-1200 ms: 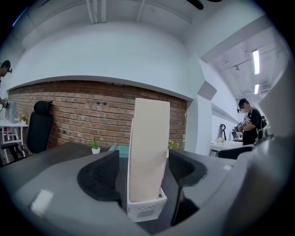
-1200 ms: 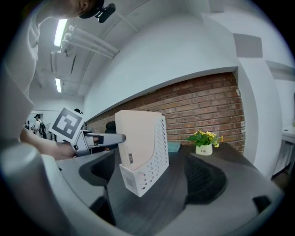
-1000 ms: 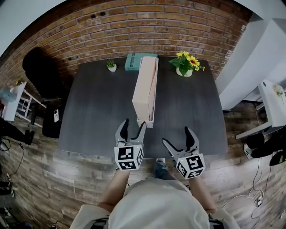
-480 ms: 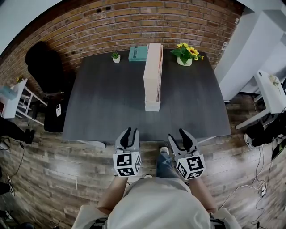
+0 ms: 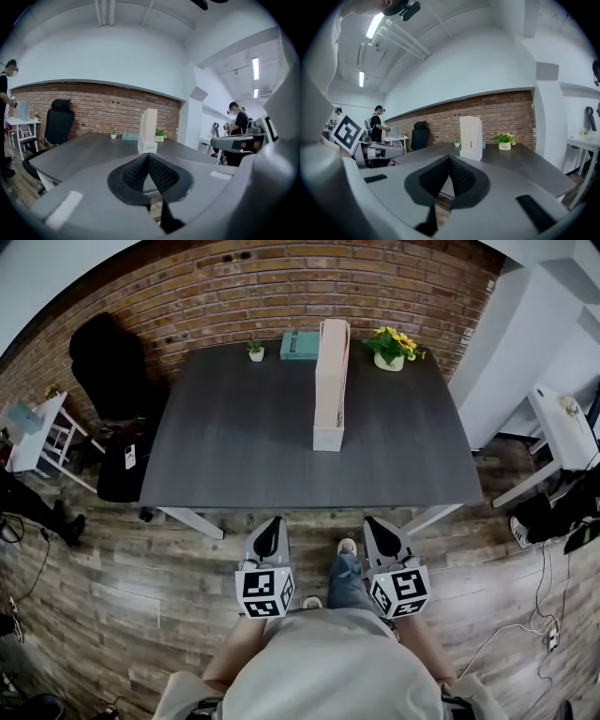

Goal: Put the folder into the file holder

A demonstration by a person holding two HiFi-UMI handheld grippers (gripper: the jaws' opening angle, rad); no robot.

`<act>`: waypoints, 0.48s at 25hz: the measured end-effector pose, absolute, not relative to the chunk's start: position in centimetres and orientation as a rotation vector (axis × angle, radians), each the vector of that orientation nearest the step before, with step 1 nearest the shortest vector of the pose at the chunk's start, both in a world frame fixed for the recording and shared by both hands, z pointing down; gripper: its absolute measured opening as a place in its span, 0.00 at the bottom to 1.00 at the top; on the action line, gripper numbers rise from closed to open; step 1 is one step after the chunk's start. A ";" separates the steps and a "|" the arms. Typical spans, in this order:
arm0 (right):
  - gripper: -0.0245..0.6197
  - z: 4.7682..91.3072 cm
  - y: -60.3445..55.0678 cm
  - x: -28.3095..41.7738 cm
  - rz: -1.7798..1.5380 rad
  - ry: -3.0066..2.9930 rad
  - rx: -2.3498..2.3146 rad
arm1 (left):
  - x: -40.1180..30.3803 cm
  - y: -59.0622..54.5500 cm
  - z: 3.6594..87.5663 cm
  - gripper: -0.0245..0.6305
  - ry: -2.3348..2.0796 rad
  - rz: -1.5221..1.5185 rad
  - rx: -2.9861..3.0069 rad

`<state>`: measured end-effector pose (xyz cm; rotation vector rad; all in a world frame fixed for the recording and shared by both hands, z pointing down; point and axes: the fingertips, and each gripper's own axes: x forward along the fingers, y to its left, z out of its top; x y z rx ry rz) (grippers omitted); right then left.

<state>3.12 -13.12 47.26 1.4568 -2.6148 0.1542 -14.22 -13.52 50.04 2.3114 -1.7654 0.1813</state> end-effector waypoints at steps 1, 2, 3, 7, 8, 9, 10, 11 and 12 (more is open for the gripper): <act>0.05 47.3 -12.5 3.0 0.147 -2.617 1.455 | -14.2 -12.8 50.0 0.05 -1.764 0.177 2.318; 0.05 47.3 -11.9 2.9 0.139 -2.619 1.452 | -14.2 -12.2 50.0 0.05 -1.763 0.173 2.323; 0.05 47.3 -11.3 2.8 0.130 -2.621 1.450 | -14.2 -11.6 49.9 0.05 -1.761 0.168 2.327; 0.05 47.3 -9.7 2.6 0.111 -2.621 1.451 | -14.3 -9.9 49.8 0.05 -1.755 0.157 2.333; 0.05 47.3 -9.5 2.5 0.107 -2.621 1.451 | -14.3 -9.6 49.8 0.05 -1.754 0.159 2.333; 0.04 47.2 -9.3 2.4 0.101 -2.622 1.450 | -14.3 -9.4 49.7 0.05 -1.753 0.160 2.334; 0.05 47.2 -9.1 2.3 0.095 -2.623 1.448 | -14.4 -9.2 49.6 0.05 -1.754 0.159 2.334; 0.04 47.1 -9.0 2.2 0.091 -2.623 1.446 | -14.5 -9.0 49.5 0.05 -1.757 0.157 2.334; 0.04 47.1 -8.9 2.1 0.094 -2.625 1.446 | -14.5 -8.8 49.4 0.05 -1.760 0.155 2.333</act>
